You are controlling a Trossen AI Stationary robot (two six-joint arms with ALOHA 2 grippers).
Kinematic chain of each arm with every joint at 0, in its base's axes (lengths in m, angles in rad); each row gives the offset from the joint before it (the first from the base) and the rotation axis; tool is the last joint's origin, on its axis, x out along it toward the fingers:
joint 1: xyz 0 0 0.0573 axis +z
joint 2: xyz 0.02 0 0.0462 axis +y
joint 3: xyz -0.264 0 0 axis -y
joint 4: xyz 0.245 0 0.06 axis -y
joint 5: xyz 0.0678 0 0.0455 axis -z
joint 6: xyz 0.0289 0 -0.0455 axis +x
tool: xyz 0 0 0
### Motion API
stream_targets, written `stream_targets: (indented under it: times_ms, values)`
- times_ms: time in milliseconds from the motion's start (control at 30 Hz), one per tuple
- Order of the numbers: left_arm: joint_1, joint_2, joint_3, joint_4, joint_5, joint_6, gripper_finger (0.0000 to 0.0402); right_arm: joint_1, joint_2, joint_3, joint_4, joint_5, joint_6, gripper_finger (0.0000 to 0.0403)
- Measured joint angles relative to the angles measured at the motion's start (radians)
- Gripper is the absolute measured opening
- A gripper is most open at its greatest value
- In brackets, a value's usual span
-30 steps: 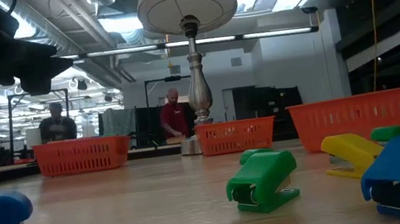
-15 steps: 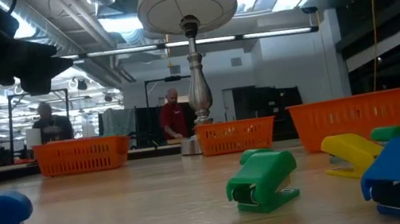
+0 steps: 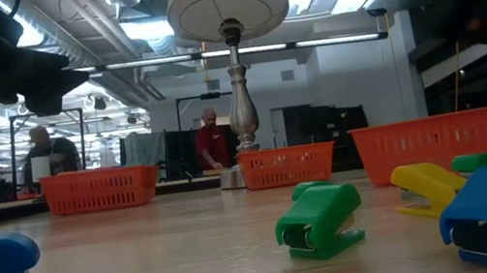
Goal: Pick and place Stapler, Stapler remover, tape
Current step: Put the blue stapler into the bottom orange bin
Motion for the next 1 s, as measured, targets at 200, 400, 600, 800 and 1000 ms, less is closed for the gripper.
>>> stream_targets:
  times_ms: [200,400,600,800,1000]
  values:
    - [0.0,0.0,0.0,0.0,0.0,0.0,0.0219,-0.001,0.036,0.0,-0.07,0.095,-0.064,0.0212]
    - [0.0,0.0,0.0,0.0,0.0,0.0,0.0219,-0.002,0.036,0.0,-0.073,0.157,-0.11,0.0208]
    - [0.0,0.0,0.0,0.0,0.0,0.0,0.0219,-0.009,0.036,0.0,-0.076,0.157,-0.14,0.0208]
    - [0.0,0.0,0.0,0.0,0.0,0.0,0.0219,-0.01,0.036,0.0,-0.076,0.157,-0.159,0.0208]
    - [0.0,0.0,0.0,0.0,0.0,0.0,0.0219,-0.01,0.072,0.0,-0.072,0.153,-0.159,0.0208]
